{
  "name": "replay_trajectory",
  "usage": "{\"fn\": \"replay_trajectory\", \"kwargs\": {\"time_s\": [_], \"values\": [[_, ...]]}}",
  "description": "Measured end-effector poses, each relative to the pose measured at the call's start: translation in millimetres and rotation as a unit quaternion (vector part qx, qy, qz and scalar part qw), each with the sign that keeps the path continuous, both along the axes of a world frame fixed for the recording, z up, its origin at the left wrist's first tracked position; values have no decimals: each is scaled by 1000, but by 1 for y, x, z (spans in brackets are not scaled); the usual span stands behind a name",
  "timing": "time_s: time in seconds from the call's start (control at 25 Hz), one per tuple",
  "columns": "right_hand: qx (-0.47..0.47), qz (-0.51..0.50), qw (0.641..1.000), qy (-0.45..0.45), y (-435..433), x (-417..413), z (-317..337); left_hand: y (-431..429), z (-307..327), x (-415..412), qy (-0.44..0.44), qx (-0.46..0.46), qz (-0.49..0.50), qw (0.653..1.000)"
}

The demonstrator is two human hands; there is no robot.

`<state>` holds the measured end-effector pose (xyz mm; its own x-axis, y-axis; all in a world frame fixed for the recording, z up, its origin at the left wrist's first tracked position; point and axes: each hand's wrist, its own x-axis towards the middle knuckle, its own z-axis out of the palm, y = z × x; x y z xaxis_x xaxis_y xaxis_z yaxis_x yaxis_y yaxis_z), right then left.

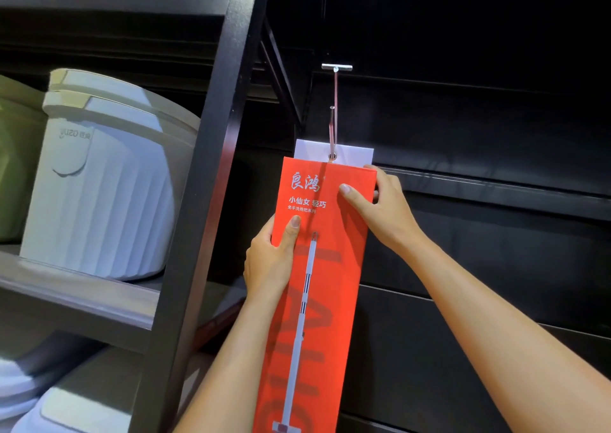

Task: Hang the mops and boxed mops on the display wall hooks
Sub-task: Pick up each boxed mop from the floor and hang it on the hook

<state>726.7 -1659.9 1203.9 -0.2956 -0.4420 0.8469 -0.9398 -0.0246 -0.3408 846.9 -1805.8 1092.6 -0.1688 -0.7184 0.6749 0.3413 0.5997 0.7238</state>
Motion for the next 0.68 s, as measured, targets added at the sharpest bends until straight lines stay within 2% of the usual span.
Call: {"fn": "replay_trajectory", "kwargs": {"time_s": [0.32, 0.44, 0.56, 0.68], "values": [[-21, 26, 999, -15, -3, 2, -13, -4, -7, -4, 26, -17, 6, 1000], [-30, 29, 999, -17, 0, 6, -23, 9, -17, -2, 5, -71, 104, 992], [-53, 2, 999, -8, 7, 10, -50, 16, -36, -3, -20, -177, 235, 956], [-68, -26, 997, -17, 19, 8, -94, 29, -63, -9, -37, -261, 270, 926]]}}
